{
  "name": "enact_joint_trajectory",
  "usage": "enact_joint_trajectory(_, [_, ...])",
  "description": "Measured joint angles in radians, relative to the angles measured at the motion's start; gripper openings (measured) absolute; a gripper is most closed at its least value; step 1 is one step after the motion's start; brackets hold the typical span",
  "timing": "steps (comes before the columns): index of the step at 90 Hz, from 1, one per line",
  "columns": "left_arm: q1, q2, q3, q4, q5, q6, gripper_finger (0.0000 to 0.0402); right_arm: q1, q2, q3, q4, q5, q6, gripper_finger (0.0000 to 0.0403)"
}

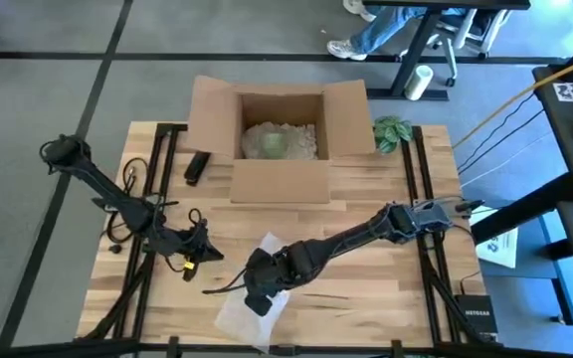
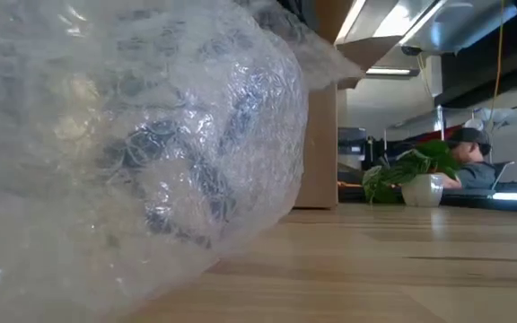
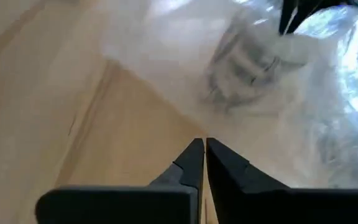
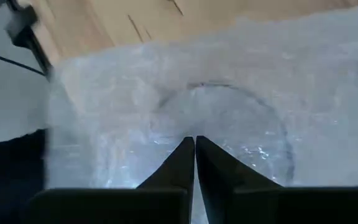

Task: Wrap mug
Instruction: Wrap the blue mug with bubble wrap

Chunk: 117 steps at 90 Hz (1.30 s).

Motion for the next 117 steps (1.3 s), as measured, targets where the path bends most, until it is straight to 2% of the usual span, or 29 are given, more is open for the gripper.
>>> enact_joint_trajectory(32, [-0.031, 0.046, -0.037, 0.062, -0.001, -0.153, 0.0000, -0.019, 0.093, 0.002, 0.042, -0.128, -0.003, 0.0000])
enact_joint_trajectory(40, [-0.058, 0.089, -0.037, 0.168, -0.001, -0.134, 0.0000, -0.019, 0.095, 0.002, 0.048, -0.143, -0.006, 0.0000])
enact_joint_trajectory(54, [-0.130, 0.218, -0.027, 0.451, 0.034, -0.079, 0.0000, -0.018, 0.096, 0.002, 0.052, -0.122, -0.006, 0.0000])
enact_joint_trajectory(59, [-0.163, 0.268, -0.001, 0.501, 0.040, -0.067, 0.0000, -0.017, 0.096, 0.008, 0.049, -0.115, -0.012, 0.0000])
enact_joint_trajectory(71, [-0.227, 0.397, 0.094, 0.480, 0.050, -0.078, 0.0000, -0.020, 0.096, 0.011, 0.048, -0.107, -0.017, 0.0000])
enact_joint_trajectory(92, [-0.253, 0.603, 0.264, 0.427, 0.069, -0.100, 0.0000, -0.024, 0.096, 0.012, 0.049, -0.096, -0.033, 0.0000])
enact_joint_trajectory(103, [-0.244, 0.665, 0.351, 0.428, 0.060, -0.027, 0.0000, -0.024, 0.096, 0.012, 0.050, -0.091, -0.037, 0.0000])
enact_joint_trajectory(117, [-0.214, 0.681, 0.437, 0.429, -0.033, 0.131, 0.0000, -0.019, 0.096, 0.012, 0.093, -0.070, -0.040, 0.0000])
